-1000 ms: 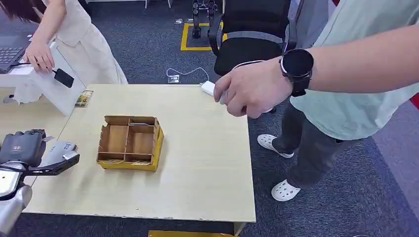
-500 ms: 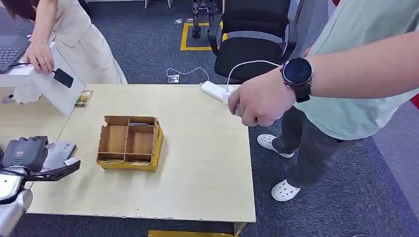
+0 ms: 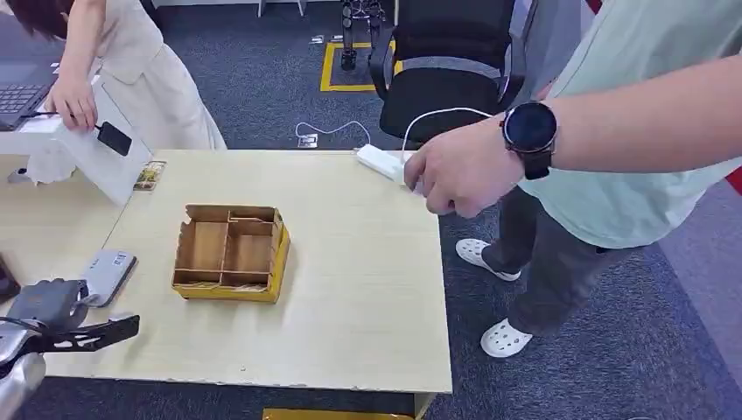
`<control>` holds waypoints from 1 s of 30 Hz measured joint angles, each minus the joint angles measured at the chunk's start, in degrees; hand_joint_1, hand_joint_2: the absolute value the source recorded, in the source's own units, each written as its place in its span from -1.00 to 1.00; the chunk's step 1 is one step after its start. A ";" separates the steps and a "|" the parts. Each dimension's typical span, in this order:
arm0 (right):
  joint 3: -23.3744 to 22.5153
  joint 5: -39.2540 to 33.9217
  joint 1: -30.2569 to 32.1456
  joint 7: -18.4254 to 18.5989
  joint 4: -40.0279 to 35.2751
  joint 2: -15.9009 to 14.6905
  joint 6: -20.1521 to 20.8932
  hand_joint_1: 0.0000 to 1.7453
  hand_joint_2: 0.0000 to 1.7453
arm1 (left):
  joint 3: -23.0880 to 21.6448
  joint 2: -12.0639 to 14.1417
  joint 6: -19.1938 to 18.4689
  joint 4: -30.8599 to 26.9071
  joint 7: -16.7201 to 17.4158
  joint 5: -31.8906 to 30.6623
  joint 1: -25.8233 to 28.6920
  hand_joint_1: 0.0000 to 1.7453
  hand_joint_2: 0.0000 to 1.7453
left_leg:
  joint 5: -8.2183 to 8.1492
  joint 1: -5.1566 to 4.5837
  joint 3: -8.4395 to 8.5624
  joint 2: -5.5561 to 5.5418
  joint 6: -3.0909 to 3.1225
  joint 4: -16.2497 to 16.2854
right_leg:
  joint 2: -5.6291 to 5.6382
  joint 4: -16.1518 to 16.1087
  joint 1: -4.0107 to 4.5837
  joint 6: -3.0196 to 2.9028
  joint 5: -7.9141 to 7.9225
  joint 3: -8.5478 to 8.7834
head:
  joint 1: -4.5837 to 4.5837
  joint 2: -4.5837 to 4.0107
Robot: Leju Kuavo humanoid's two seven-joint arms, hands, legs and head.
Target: Pass the card to the sensor for recognition and then transmit it.
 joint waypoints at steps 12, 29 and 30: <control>0.13 0.13 -0.31 -0.83 -0.02 -0.22 -0.44 -1.00 1.00 | 0.74 -0.67 9.27 -4.23 -3.27 7.86 3.76 1.00 1.00 | 0.17 -0.01 -0.04 -0.23 0.08 0.03 | -0.21 -0.01 0.01 0.04 0.03 -0.07 | 0.04 0.00; 0.50 0.17 0.92 -1.60 -0.02 -0.22 -1.14 -1.00 1.00 | 10.01 -6.47 32.52 -11.98 -9.40 12.50 -11.46 1.00 1.00 | 0.25 0.00 -0.30 -0.21 0.15 0.14 | -0.17 -0.02 0.01 0.10 0.21 -0.27 | 0.07 0.00; 0.50 0.22 0.92 -1.57 -0.02 -0.22 -1.14 -1.00 1.00 | 9.99 -6.51 32.52 -11.96 -9.18 11.25 -11.75 1.00 1.00 | 0.25 0.00 -0.30 -0.21 0.15 0.14 | -0.15 -0.02 0.01 0.10 0.21 -0.28 | 0.07 0.00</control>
